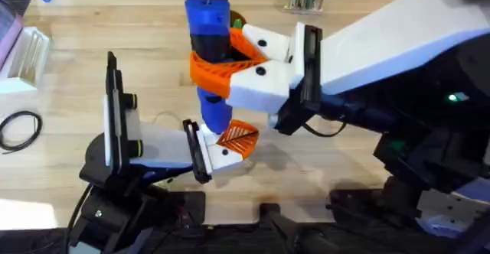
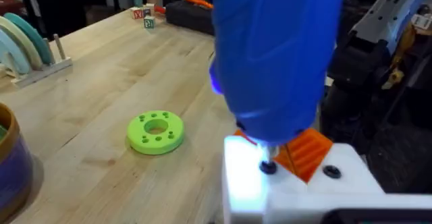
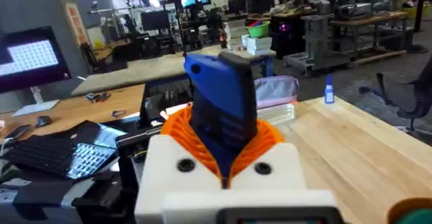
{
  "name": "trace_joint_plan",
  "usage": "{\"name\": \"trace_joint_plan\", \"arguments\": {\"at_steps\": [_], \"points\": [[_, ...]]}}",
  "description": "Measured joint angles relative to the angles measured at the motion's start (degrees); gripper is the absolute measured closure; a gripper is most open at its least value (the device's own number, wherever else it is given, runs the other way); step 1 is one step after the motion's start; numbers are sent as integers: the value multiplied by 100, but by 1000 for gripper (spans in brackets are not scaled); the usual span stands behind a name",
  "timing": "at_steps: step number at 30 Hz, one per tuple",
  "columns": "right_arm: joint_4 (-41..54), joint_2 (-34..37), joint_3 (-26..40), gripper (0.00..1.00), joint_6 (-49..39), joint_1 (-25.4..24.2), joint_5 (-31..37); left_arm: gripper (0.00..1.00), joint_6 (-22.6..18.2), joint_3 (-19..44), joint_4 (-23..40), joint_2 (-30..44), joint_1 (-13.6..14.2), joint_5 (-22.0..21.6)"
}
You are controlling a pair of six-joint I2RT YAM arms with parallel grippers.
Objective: Pick up the gripper from the table and insert it into the empty holder that is missing its gripper. Then pick up a screw, insert it into the mounting hole, and use the screwdriver to tighten it. Finally, clean up the table by picking up the vegetable and placing it into the bucket.
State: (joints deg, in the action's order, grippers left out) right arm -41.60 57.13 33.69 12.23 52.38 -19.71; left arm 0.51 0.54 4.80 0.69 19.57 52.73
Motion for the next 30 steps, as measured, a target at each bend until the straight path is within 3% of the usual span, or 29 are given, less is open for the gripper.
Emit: {"name": "trace_joint_plan", "arguments": {"at_steps": [8,15,20,25,30], "points": [[-96,-1,0,979,0,-36,-19,986,-4,0,-6,0,0,0],[-723,-479,-33,979,13,-585,-18,986,-9,2,-7,-4,0,-24],[-566,-611,-20,979,-74,-645,-6,986,-7,2,-7,-4,0,-24],[991,-575,-20,979,-1240,-981,461,986,-9,2,-7,-4,0,-24],[2196,-72,-20,980,-3488,-1871,2008,986,-9,2,-7,-4,0,-24]]}}
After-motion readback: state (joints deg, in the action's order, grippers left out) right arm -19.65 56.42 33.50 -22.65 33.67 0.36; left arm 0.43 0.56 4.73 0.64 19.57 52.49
